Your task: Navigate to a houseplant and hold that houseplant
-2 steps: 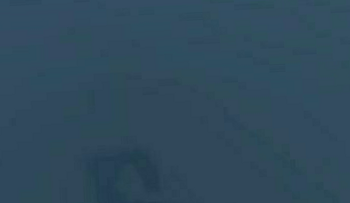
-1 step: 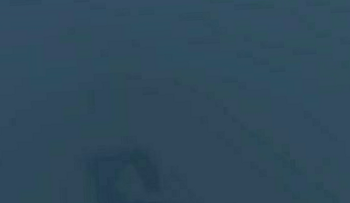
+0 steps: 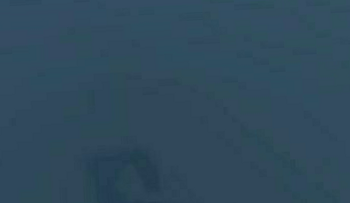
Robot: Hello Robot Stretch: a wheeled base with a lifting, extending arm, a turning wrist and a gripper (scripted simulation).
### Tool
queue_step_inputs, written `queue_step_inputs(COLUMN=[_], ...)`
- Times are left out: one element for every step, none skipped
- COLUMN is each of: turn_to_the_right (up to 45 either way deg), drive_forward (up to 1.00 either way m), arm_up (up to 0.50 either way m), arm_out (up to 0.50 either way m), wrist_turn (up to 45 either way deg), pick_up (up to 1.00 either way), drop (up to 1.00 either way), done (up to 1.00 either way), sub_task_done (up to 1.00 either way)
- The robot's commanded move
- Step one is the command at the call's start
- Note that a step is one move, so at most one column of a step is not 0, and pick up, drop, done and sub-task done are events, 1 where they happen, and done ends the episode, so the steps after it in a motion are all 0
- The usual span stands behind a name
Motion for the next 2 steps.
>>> queue_step_inputs(turn_to_the_right=[0.0, 0.0], drive_forward=[0.00, 0.00], arm_up=[0.00, 0.00], arm_out=[0.00, 0.00], wrist_turn=[45.0, 45.0], pick_up=[0.00, 0.00], drop=[0.00, 0.00], done=[0.00, 0.00], sub_task_done=[0.00, 0.00])
